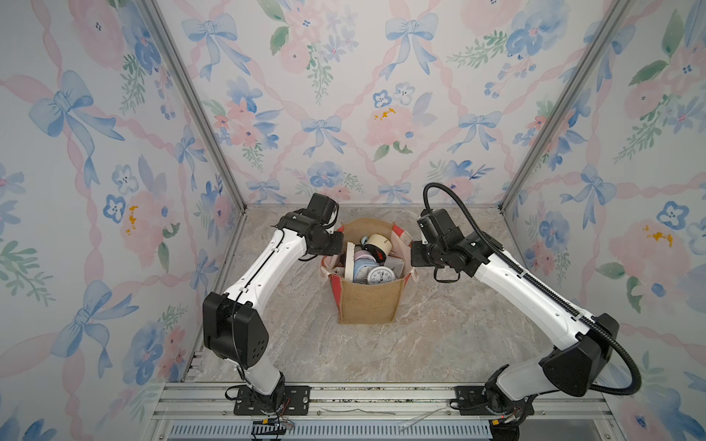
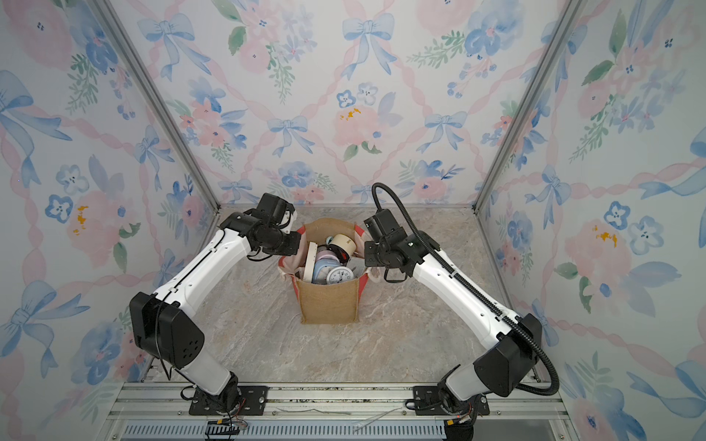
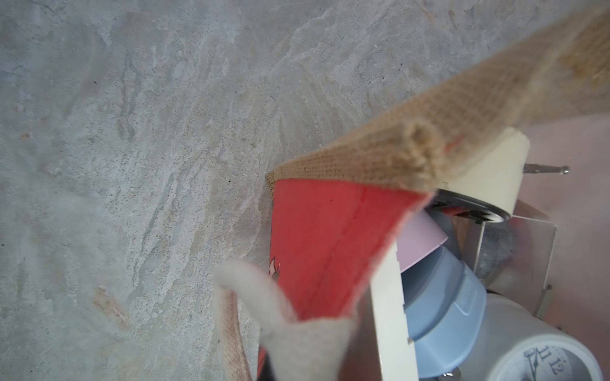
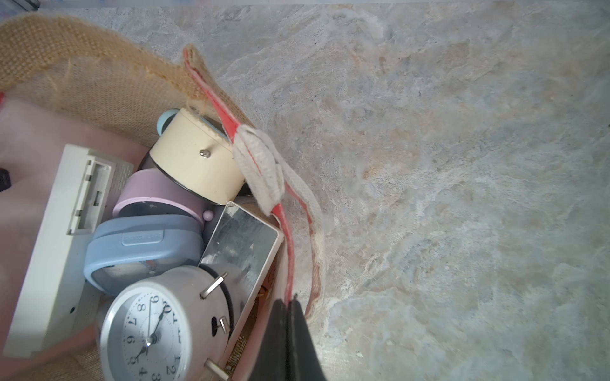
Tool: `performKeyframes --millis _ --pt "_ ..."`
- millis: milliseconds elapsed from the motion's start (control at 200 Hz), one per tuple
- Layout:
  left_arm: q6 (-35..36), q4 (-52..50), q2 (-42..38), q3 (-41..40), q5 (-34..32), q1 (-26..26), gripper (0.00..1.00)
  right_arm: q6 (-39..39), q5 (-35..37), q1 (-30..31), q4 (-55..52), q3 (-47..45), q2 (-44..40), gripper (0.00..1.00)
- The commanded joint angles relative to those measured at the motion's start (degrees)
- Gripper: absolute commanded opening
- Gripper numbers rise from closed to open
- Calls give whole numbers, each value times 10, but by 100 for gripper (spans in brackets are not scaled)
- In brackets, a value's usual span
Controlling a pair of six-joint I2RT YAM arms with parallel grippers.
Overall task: Put the alarm clock into the canvas bag
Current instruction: Move the canvas bag to the center of the board, then reset both arms
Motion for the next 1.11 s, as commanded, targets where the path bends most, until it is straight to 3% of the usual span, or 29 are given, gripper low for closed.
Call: performKeyframes --millis 0,35,170,295,395,485,575,590,685,800,970,1030,1100 --pt "16 50 -1 4 25 2 9 8 15 -2 17 28 -10 0" --pt "15 50 0 5 23 2 15 6 14 -2 18 28 -11 1" --pt "12 50 -20 13 2 7 35 -2 8 -13 16 35 -17 29" --pt "15 50 -44 23 -20 28 45 -18 4 -33 9 49 -32 45" --pt "16 54 -64 17 -51 61 57 -38 -7 -77 3 45 -59 55" --pt "13 70 -83 -8 -78 106 77 -52 -33 -142 14 17 -91 67" --pt "2 102 -100 -57 -86 158 96 -65 -55 -214 40 -32 -117 90" --pt "0 108 -102 -66 -85 167 98 -67 -58 -225 44 -41 -121 99" --pt "-22 160 -119 -135 -101 212 98 -70 -36 -285 75 -101 -131 97" --pt "-50 226 -131 -233 -173 235 98 -85 55 -322 169 -208 -144 97" --pt "-67 394 -147 -391 -279 231 97 -187 152 -327 514 -465 -152 97" --pt "-37 489 -154 -457 -300 221 97 -218 156 -326 657 -534 -122 96" --pt "10 613 -161 -544 -318 203 97 -235 161 -326 753 -571 -65 97"
